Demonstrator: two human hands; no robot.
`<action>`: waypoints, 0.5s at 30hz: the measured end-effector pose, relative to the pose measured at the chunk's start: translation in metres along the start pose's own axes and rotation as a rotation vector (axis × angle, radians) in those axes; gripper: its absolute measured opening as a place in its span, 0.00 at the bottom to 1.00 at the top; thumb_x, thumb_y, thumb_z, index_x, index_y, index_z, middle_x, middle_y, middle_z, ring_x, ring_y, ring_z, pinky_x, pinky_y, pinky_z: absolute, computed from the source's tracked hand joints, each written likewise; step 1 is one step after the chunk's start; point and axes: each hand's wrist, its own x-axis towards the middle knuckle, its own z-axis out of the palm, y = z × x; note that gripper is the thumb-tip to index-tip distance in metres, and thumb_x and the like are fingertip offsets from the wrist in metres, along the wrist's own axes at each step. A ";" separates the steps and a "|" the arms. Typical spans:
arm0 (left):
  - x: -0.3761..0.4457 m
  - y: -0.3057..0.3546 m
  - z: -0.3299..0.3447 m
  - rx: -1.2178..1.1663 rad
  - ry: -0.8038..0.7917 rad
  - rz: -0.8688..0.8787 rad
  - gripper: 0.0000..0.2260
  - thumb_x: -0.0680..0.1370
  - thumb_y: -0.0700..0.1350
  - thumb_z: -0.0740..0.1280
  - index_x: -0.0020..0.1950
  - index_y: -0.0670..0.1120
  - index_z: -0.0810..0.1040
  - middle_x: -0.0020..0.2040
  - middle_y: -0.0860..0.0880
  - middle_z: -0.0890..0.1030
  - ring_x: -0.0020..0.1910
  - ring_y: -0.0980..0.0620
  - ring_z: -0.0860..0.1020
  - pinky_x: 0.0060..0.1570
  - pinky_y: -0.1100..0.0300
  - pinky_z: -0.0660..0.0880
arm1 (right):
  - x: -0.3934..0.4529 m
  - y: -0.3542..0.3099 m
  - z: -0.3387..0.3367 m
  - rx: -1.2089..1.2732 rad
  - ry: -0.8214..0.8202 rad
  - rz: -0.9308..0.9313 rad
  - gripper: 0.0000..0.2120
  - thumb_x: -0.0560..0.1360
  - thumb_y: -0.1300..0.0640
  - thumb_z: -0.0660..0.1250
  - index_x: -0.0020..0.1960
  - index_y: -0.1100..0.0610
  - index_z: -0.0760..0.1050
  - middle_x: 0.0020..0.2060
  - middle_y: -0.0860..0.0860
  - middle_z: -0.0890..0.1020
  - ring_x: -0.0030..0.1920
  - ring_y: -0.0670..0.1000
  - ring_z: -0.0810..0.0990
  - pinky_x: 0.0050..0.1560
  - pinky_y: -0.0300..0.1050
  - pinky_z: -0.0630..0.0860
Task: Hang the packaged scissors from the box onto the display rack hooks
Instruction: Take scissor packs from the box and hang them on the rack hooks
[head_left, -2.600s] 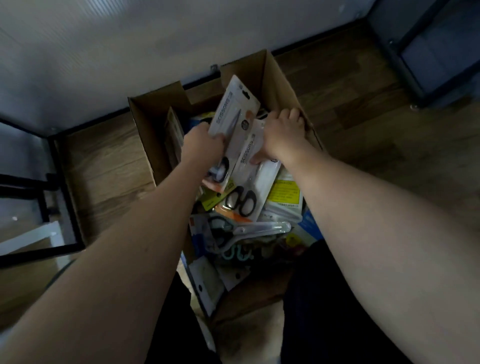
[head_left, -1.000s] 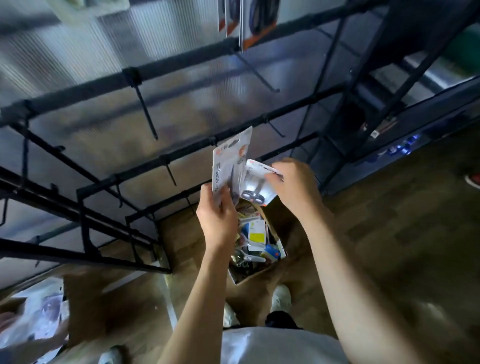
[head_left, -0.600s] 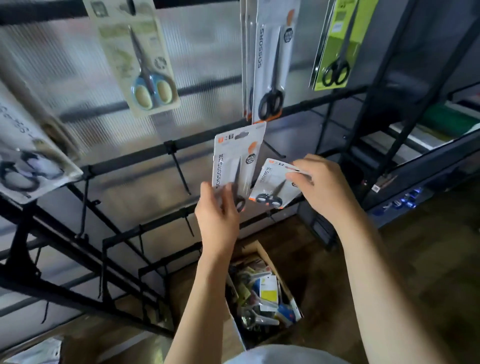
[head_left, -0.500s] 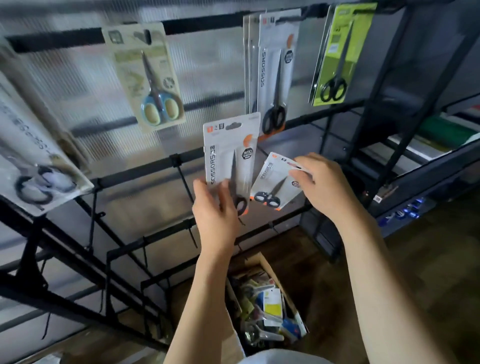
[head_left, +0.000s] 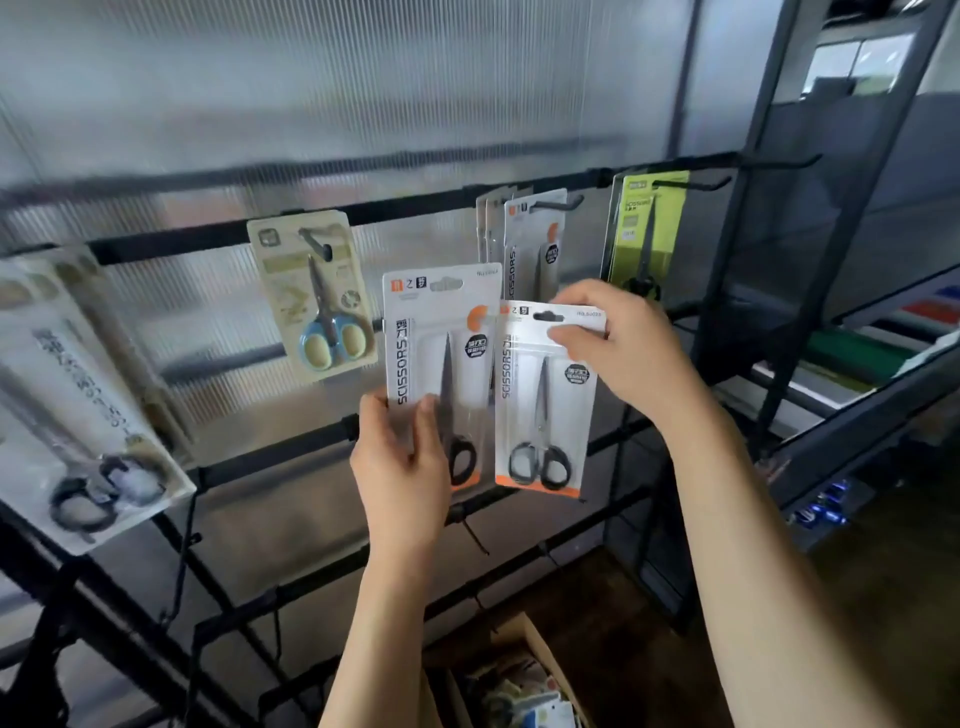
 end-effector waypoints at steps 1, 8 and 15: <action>0.002 0.004 0.001 -0.008 0.012 -0.003 0.09 0.78 0.41 0.65 0.41 0.46 0.66 0.33 0.57 0.73 0.33 0.65 0.73 0.34 0.73 0.67 | 0.006 -0.002 -0.002 0.065 0.000 -0.006 0.09 0.74 0.60 0.68 0.48 0.45 0.76 0.39 0.39 0.79 0.40 0.47 0.79 0.44 0.40 0.75; 0.007 0.018 0.015 -0.034 0.099 -0.060 0.08 0.79 0.43 0.64 0.42 0.45 0.67 0.34 0.56 0.73 0.32 0.64 0.72 0.34 0.73 0.66 | 0.040 0.006 -0.019 0.244 0.065 -0.082 0.10 0.77 0.60 0.65 0.53 0.46 0.77 0.48 0.40 0.80 0.44 0.41 0.77 0.49 0.46 0.76; -0.001 0.030 0.031 -0.016 0.113 -0.051 0.08 0.79 0.40 0.63 0.42 0.41 0.68 0.32 0.56 0.72 0.31 0.65 0.72 0.33 0.73 0.67 | 0.072 0.011 -0.036 0.289 0.135 -0.117 0.11 0.77 0.60 0.61 0.52 0.45 0.74 0.46 0.37 0.77 0.39 0.38 0.72 0.44 0.37 0.69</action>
